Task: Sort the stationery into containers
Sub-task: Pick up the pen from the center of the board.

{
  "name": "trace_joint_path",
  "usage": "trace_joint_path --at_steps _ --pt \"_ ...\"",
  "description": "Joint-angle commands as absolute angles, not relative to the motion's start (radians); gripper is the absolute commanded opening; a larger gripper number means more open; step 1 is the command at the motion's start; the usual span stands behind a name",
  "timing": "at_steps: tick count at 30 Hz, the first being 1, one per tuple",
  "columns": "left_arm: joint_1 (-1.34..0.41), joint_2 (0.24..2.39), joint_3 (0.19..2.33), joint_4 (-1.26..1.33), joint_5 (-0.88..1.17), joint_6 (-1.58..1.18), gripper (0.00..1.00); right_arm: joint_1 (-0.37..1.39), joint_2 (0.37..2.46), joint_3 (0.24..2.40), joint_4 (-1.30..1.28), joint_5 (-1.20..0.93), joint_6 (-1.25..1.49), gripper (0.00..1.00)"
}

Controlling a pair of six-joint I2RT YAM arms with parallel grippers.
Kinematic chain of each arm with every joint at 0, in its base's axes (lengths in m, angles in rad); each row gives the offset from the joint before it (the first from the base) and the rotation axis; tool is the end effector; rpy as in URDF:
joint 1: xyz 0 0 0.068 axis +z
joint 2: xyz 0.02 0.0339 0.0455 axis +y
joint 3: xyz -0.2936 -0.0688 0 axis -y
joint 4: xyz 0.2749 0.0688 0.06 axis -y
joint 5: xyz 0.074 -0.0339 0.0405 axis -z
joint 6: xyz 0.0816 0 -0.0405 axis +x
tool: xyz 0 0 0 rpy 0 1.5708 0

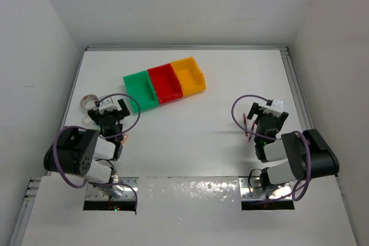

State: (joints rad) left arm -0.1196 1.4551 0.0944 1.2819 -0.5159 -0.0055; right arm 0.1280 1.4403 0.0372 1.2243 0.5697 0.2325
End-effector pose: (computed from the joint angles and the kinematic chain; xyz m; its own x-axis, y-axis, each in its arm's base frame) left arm 0.2497 0.0105 0.1374 -0.0760 0.0043 -0.9971 -0.3849 0.9224 0.0333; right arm 0.2310 -0.0146 0.1182 -0.0751 0.1860 -0.9797 0.4483 0.8839 0.1334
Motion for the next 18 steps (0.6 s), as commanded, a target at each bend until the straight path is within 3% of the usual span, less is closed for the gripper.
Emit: trace_joint_path --at_steps 1,3,6,9,11,13,16,18 --pt "-0.132 1.451 0.110 1.333 -0.522 -0.014 1.00 0.140 1.396 -0.044 1.229 0.560 0.232 0.99" --pt "-0.136 1.448 0.112 1.325 -0.509 -0.006 1.00 0.147 1.338 -0.051 1.230 0.537 0.197 0.99" --pt "-0.140 1.416 0.110 1.347 -0.544 -0.005 1.00 0.202 1.208 -0.005 1.013 0.537 0.138 0.99" --pt "-0.130 1.214 0.217 1.014 -0.530 -0.011 1.00 0.218 1.002 0.221 0.551 0.378 0.088 0.99" --pt "-0.127 1.125 0.401 0.649 -0.419 0.183 1.00 0.215 0.976 0.317 0.401 0.330 0.026 0.99" --pt "-0.132 1.083 0.481 0.472 -0.423 0.207 1.00 0.215 0.973 0.467 0.189 0.316 0.072 0.99" --pt "-0.146 0.953 0.502 0.439 -0.443 0.277 1.00 0.180 0.982 0.634 -0.044 0.356 0.204 0.99" --pt "-0.155 0.856 0.488 0.395 -0.378 0.307 1.00 0.151 1.003 0.711 -0.156 0.204 0.192 0.58"
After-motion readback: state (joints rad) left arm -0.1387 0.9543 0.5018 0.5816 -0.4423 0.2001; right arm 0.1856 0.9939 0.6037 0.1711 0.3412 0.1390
